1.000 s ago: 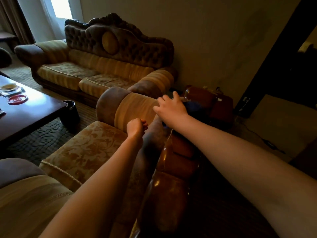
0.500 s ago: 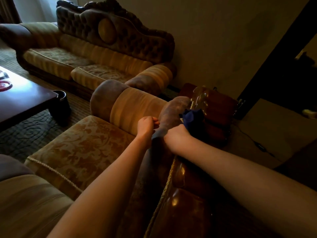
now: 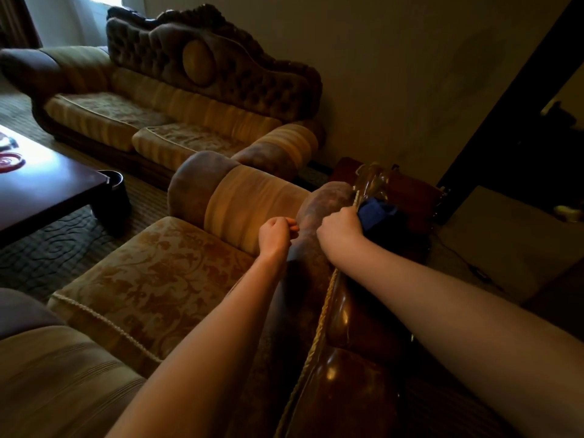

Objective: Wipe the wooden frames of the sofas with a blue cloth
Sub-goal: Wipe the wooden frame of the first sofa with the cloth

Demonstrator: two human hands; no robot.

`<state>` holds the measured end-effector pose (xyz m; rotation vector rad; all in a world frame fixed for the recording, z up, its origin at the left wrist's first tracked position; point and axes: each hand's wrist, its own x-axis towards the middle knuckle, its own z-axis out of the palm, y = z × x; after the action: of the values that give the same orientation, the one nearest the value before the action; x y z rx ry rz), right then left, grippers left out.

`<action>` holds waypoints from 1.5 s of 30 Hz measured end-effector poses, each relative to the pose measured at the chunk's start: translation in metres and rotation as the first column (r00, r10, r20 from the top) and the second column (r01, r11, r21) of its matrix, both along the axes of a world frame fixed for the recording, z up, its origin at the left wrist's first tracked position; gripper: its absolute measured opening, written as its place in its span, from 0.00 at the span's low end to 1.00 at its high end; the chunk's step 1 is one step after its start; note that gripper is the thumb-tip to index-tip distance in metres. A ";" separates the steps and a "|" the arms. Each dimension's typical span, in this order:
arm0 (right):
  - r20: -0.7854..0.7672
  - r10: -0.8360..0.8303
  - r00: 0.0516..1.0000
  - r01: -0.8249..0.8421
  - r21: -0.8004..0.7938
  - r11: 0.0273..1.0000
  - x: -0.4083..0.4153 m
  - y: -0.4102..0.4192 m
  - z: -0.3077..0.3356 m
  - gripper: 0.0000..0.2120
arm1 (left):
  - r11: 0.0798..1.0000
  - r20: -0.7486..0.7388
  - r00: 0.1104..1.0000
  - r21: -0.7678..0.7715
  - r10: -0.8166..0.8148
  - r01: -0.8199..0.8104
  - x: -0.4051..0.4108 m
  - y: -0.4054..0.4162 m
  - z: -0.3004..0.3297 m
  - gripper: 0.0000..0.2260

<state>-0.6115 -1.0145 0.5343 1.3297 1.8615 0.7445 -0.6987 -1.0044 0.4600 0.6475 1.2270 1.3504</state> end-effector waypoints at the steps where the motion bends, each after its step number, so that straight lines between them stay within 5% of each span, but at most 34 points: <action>1: 0.001 0.016 1.000 -0.016 0.002 1.000 -0.002 -0.006 -0.003 0.14 | 1.000 -0.002 1.000 0.019 0.017 -0.017 0.000 -0.003 0.002 0.10; 10: -0.076 0.134 0.988 -0.142 -0.106 0.984 -0.007 -0.068 -0.003 0.14 | 0.995 -0.028 0.998 0.074 0.065 -0.062 -0.004 -0.034 0.030 0.10; 16: -0.406 0.163 0.899 -0.260 -0.198 0.945 0.014 -0.120 0.023 0.13 | 0.998 0.041 0.999 0.061 -0.025 0.023 0.011 -0.054 0.039 0.08; 21: -0.754 0.328 0.568 -0.314 0.170 0.934 0.065 -0.146 -0.002 0.13 | 0.994 -0.065 0.993 0.034 -0.098 0.100 0.037 -0.062 0.044 0.09; 26: -0.811 0.443 0.383 -0.125 0.429 0.894 0.082 -0.126 -0.015 0.12 | 0.992 -0.072 0.991 0.036 -0.117 0.120 0.047 -0.070 0.054 0.12; 31: -0.916 0.392 0.083 0.158 0.401 0.903 0.113 -0.078 -0.014 0.14 | 0.995 -0.164 0.983 0.043 -0.081 0.089 0.057 -0.071 0.057 0.10; 35: -0.841 0.410 -0.352 0.237 0.343 0.909 0.117 -0.088 -0.029 0.14 | 0.992 -0.275 0.956 0.036 -0.105 0.120 0.078 -0.073 0.053 0.14; 37: -0.783 0.405 -0.473 0.276 0.304 0.912 0.120 -0.102 -0.036 0.14 | 0.987 -0.319 0.939 0.050 -0.129 0.153 0.081 -0.073 0.050 0.14; 40: -0.775 0.469 -0.423 0.300 0.368 0.880 0.116 -0.125 -0.048 0.15 | 0.963 -0.440 0.887 0.150 -0.138 0.225 0.081 -0.069 0.048 0.08; 43: -0.838 0.525 -0.150 0.265 0.477 0.838 0.095 -0.144 -0.056 0.16 | 0.956 -0.505 0.860 0.209 -0.076 0.207 0.082 -0.069 0.044 0.08; 45: -0.834 0.549 -0.055 0.235 0.524 0.819 0.089 -0.144 -0.057 0.17 | 0.960 -0.496 0.867 0.224 -0.037 0.169 0.080 -0.074 0.042 0.09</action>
<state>-0.5223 -1.1588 0.4778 2.5130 3.2464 0.2589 -0.6192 -1.0780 0.5022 1.2886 1.3941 1.3083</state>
